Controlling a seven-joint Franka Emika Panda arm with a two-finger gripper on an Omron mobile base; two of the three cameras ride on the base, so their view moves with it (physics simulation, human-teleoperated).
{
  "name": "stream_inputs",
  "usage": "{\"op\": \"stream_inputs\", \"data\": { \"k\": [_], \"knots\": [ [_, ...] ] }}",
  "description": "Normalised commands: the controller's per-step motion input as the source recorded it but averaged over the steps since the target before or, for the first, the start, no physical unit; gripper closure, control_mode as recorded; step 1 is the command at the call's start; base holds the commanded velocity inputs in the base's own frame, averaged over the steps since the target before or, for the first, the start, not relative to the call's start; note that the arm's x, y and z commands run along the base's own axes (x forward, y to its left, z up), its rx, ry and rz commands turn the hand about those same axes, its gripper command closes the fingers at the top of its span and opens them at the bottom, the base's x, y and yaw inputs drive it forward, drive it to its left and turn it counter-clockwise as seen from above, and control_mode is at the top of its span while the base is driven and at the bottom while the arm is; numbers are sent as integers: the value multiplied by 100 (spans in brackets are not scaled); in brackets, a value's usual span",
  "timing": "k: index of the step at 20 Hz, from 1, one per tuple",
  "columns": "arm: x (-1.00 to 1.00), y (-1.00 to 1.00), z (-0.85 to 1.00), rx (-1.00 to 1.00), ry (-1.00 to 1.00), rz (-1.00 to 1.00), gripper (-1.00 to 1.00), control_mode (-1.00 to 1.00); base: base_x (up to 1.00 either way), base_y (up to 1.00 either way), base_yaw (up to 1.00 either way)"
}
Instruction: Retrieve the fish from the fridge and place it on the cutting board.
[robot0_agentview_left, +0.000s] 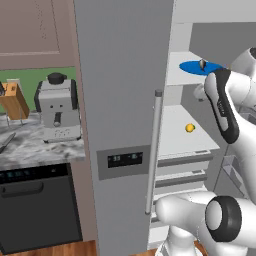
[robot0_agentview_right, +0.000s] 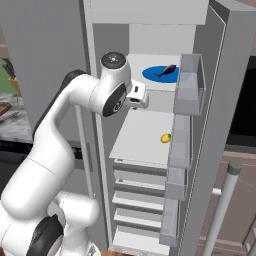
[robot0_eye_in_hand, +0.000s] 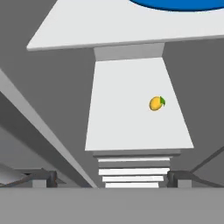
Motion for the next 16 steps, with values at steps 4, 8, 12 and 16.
{"op": "stream_inputs", "data": {
  "k": [4, 8, 12, 16],
  "knots": [
    [0, -3, 49, 0, 0, 0, -100, -100, 0, 0, 0],
    [4, -4, 14, 0, -7, 0, -100, -100, 0, 0, 0],
    [12, -7, 0, 0, -16, 0, -100, -100, 0, 0, 0],
    [8, -12, 0, 0, -18, 0, -100, -100, 0, 0, 0]
  ]
}}
